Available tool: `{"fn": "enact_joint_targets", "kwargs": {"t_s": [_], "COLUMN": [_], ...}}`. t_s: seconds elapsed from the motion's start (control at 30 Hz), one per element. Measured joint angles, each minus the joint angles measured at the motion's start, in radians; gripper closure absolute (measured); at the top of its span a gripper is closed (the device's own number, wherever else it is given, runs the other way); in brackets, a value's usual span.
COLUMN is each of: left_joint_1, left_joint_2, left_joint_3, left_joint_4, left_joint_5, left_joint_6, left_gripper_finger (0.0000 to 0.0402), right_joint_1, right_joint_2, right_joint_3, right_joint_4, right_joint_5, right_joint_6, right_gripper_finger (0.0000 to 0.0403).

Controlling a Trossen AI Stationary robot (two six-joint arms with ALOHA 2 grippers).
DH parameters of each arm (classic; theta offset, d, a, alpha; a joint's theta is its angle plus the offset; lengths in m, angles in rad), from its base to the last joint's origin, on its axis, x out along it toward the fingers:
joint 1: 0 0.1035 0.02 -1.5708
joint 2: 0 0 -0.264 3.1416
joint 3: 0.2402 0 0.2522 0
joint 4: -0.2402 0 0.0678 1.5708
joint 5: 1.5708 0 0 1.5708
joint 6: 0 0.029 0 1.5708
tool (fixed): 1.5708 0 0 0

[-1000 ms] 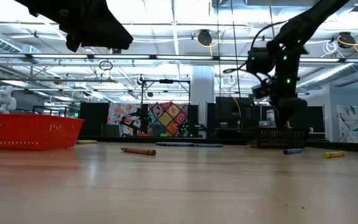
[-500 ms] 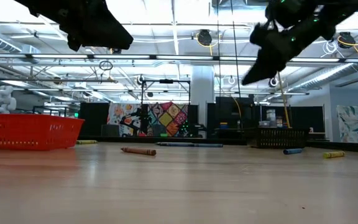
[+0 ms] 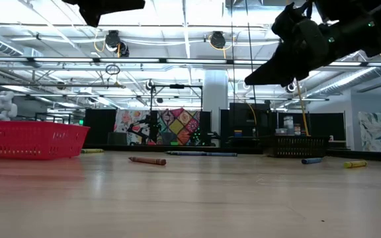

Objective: Sort crayons
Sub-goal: Put the brown crayon into the black bin

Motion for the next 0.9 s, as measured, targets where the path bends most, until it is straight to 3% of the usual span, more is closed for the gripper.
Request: {"fn": "enact_joint_targets", "kwargs": {"t_s": [0.6, 0.77, 0.9], "left_joint_1": [0.031, 0.066, 0.138], "left_joint_2": [0.011, 0.088, 0.171], "left_joint_3": [0.000, 0.016, 0.057], "left_joint_4": [-0.034, -0.310, -0.362], "left_joint_5": [-0.001, 0.160, 0.297], "left_joint_6": [-0.009, 0.004, -0.081], "left_gripper_finger": [0.0265, 0.0265, 0.0265], "right_joint_1": [0.025, 0.024, 0.024], "right_joint_2": [0.051, 0.052, 0.052], "right_joint_3": [0.000, 0.000, 0.000], "right_joint_4": [0.048, 0.062, 0.063], "right_joint_5": [0.015, 0.015, 0.015], "right_joint_6": [-0.026, -0.017, 0.029], "right_gripper_finger": [0.0387, 0.0387, 0.0387]}}
